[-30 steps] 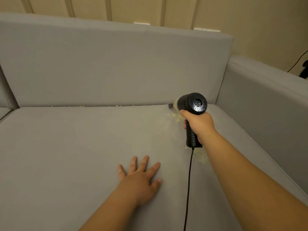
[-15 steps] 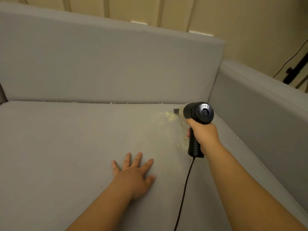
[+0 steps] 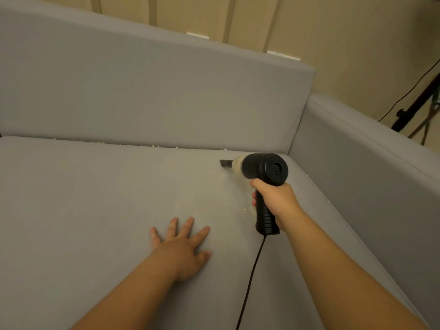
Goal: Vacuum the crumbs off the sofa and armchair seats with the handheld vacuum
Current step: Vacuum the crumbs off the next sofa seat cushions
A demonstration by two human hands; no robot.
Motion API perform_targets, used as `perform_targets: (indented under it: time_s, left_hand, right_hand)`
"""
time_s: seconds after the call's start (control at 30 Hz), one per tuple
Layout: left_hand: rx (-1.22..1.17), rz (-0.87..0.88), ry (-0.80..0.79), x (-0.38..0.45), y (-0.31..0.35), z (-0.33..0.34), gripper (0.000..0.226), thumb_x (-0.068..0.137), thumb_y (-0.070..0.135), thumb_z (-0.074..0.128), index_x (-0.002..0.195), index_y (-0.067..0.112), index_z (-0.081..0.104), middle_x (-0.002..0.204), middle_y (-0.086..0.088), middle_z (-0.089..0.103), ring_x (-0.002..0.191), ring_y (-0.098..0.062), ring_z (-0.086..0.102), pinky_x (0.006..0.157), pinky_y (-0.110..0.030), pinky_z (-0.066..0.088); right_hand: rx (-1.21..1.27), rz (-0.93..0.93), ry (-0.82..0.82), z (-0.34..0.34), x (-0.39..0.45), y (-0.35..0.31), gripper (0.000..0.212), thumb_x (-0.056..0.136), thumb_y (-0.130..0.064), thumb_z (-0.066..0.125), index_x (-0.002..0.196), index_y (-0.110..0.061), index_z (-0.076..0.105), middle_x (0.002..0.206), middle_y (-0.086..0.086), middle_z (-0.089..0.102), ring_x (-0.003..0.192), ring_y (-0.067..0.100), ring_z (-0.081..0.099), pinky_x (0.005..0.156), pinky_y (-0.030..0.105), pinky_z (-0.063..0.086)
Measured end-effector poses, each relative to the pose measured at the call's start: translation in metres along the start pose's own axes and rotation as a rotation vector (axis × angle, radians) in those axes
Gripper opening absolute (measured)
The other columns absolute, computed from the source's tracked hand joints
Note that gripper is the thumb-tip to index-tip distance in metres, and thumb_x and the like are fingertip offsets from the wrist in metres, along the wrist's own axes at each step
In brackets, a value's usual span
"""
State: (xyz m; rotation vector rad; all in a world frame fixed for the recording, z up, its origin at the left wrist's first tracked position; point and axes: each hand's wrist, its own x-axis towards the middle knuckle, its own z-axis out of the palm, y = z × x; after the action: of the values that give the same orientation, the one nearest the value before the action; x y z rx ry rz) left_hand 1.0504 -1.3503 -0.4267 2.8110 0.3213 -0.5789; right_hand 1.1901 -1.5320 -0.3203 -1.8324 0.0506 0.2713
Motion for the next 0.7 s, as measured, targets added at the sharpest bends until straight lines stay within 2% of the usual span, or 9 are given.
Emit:
perform_targets:
  time_s: [0.07, 0.27, 0.43, 0.6, 0.7]
  left_hand:
    - [0.000, -0.003, 0.000, 0.000, 0.000, 0.000, 0.066, 0.097, 0.076, 0.020, 0.154, 0.062, -0.010, 0.169, 0.013, -0.022, 0.156, -0.029, -0.023, 0.115, -0.074, -0.012]
    - [0.000, -0.008, -0.003, -0.001, 0.002, -0.001, 0.067, 0.097, 0.076, 0.022, 0.155, 0.061, -0.009, 0.169, 0.013, -0.022, 0.156, -0.029, -0.023, 0.115, -0.074, -0.011]
    - [0.003, -0.015, -0.029, -0.001, 0.003, -0.004, 0.068, 0.098, 0.074, 0.024, 0.156, 0.060, -0.008, 0.170, 0.012, -0.023, 0.156, -0.029, -0.024, 0.114, -0.075, -0.011]
    - [0.005, -0.022, -0.039, -0.003, 0.003, -0.005, 0.067, 0.098, 0.074, 0.023, 0.156, 0.060, -0.008, 0.170, 0.011, -0.023, 0.156, -0.029, -0.025, 0.114, -0.075, -0.011]
    - [0.000, -0.018, -0.036, -0.003, 0.003, -0.006, 0.067, 0.098, 0.074, 0.023, 0.156, 0.060, -0.008, 0.170, 0.012, -0.022, 0.156, -0.029, -0.024, 0.114, -0.075, -0.011]
  right_hand:
    - [-0.011, -0.016, -0.032, 0.002, -0.002, -0.004, 0.018, 0.088, -0.021, 0.079, 0.102, -0.011, 0.073, 0.081, 0.011, 0.074, 0.069, 0.022, 0.070, 0.071, 0.038, 0.063]
    - [0.054, -0.025, 0.090, 0.009, 0.001, -0.004, 0.014, 0.086, -0.019, 0.079, 0.094, -0.012, 0.071, 0.078, 0.010, 0.071, 0.065, 0.021, 0.066, 0.068, 0.036, 0.059]
    - [0.027, -0.010, 0.000, 0.021, -0.001, -0.003, 0.016, 0.088, -0.021, 0.079, 0.098, -0.013, 0.071, 0.081, 0.010, 0.073, 0.071, 0.022, 0.069, 0.080, 0.043, 0.064]
    - [0.015, 0.006, -0.113, 0.033, -0.008, -0.003, 0.023, 0.090, -0.027, 0.082, 0.105, -0.012, 0.073, 0.083, 0.010, 0.075, 0.071, 0.020, 0.071, 0.079, 0.039, 0.064]
    - [0.009, -0.025, -0.069, 0.027, -0.009, -0.008, 0.023, 0.088, -0.028, 0.083, 0.104, -0.013, 0.074, 0.083, 0.010, 0.076, 0.072, 0.020, 0.072, 0.079, 0.040, 0.064]
